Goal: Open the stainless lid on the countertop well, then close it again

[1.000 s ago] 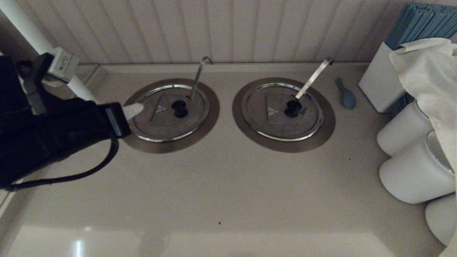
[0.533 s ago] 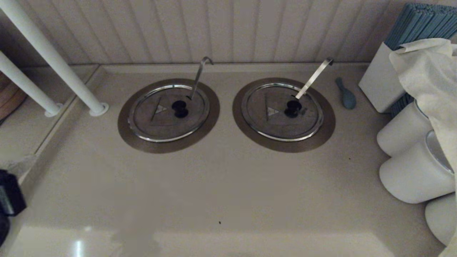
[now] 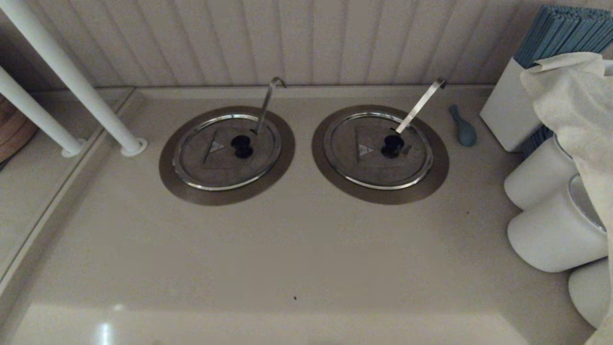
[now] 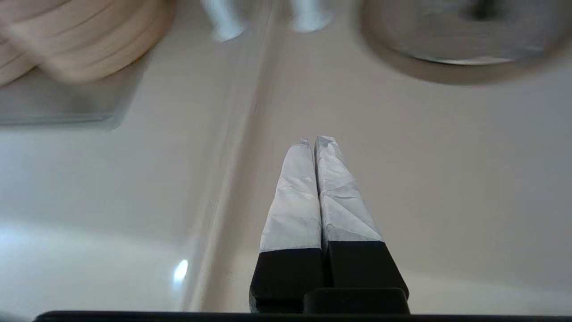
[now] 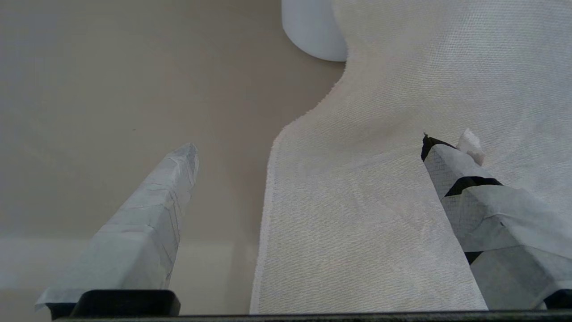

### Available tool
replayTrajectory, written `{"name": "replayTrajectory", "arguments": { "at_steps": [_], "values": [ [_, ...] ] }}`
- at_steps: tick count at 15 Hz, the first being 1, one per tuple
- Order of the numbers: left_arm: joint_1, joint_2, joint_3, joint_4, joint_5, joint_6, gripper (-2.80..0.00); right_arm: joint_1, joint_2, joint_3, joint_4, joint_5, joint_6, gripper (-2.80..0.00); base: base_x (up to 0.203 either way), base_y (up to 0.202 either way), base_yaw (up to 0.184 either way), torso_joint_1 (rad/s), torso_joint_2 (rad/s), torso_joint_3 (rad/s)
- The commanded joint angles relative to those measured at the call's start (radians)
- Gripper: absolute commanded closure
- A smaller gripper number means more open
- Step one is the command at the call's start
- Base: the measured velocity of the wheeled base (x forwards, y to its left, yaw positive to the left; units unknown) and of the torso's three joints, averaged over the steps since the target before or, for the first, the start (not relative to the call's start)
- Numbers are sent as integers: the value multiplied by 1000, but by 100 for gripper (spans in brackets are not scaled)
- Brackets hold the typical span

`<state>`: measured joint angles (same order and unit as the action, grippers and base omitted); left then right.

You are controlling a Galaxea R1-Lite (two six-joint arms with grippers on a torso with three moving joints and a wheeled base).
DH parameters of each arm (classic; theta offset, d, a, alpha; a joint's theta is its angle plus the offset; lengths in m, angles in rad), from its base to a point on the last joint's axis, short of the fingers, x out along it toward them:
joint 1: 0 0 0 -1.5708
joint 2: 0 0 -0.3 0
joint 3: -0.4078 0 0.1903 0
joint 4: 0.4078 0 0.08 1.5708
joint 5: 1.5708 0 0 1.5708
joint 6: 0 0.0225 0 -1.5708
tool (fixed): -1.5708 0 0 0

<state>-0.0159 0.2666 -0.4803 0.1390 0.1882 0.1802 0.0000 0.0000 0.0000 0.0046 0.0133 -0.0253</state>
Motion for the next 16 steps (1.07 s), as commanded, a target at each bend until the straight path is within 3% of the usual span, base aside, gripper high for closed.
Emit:
{"name": "replayTrajectory", "arguments": {
  "at_steps": [1,4,5,7,9,16],
  "values": [
    [8,-211,68,33,-80,8,0,0,1,0,0,1,-1,-280,0,0,0,0,0,0],
    [14,-269,257,80,-158,-26,0,0,0,0,0,1,-1,-280,0,0,0,0,0,0],
    [15,-268,328,51,-174,-19,0,0,1,0,0,1,-1,-280,0,0,0,0,0,0],
    [15,-266,463,-124,-221,-3,0,0,1,0,0,1,-1,-280,0,0,0,0,0,0],
    [16,-265,477,-131,-248,-22,0,0,2,0,0,1,-1,-280,0,0,0,0,0,0],
    [16,-265,477,-131,-239,-58,0,0,1,0,0,2,-5,-280,0,0,0,0,0,0]
  ]
}}
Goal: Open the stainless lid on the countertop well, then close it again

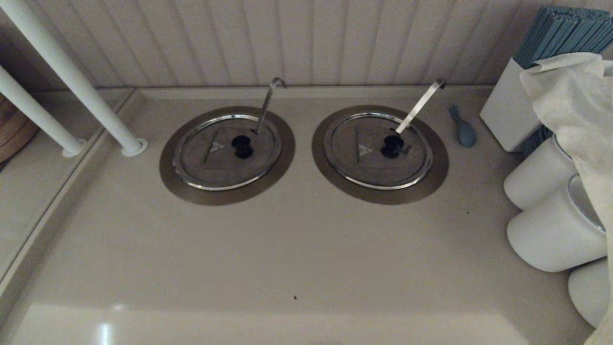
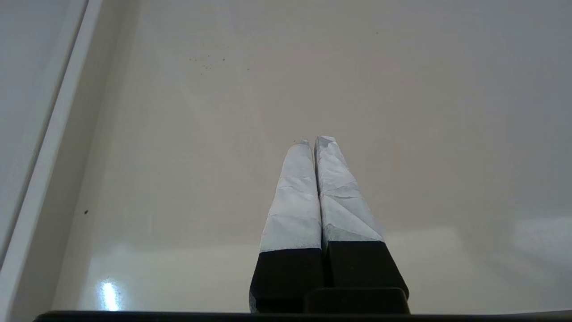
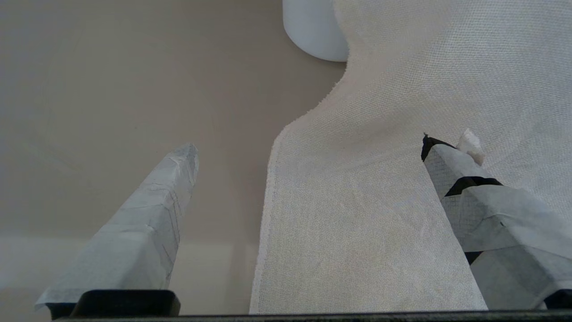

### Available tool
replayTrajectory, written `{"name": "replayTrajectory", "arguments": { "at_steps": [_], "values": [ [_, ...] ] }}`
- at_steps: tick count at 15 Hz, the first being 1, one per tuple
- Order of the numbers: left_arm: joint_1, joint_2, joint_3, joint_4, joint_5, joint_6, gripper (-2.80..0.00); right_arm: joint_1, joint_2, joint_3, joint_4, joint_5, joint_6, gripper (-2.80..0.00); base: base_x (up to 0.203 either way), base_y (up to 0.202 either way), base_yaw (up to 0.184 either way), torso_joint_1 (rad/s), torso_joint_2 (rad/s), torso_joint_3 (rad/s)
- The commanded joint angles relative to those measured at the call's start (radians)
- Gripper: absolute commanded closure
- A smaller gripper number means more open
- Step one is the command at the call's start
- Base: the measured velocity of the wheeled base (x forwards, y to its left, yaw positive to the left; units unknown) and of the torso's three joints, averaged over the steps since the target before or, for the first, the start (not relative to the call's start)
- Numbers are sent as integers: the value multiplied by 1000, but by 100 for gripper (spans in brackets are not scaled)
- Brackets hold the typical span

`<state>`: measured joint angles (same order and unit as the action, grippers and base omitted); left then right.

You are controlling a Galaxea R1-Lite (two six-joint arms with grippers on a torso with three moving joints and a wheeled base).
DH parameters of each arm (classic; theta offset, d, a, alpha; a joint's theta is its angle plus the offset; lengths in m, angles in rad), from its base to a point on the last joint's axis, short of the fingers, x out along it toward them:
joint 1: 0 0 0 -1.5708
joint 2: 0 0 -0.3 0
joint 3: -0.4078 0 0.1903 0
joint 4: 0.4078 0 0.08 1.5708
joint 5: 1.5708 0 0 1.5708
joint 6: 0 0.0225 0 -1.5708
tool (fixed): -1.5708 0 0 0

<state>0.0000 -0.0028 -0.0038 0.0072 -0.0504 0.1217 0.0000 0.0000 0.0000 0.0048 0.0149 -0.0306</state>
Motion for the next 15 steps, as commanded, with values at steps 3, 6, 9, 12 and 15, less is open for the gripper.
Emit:
{"name": "replayTrajectory", "arguments": {
  "at_steps": [3,6,9,12,15],
  "values": [
    [0,4,1,0,0,-1,0,0,0,0,0,2,-3,-280,0,0,0,0,0,0],
    [0,4,1,0,0,-1,0,0,1,0,0,2,-3,-280,0,0,0,0,0,0],
    [0,4,1,0,0,0,0,0,2,0,0,2,-3,-280,0,0,0,0,0,0],
    [0,4,1,0,0,-4,0,0,1,0,0,0,1,-280,0,0,0,0,0,0],
    [0,4,-2,12,-2,-7,0,0,2,0,0,0,3,-280,0,0,0,0,0,0]
  ]
}}
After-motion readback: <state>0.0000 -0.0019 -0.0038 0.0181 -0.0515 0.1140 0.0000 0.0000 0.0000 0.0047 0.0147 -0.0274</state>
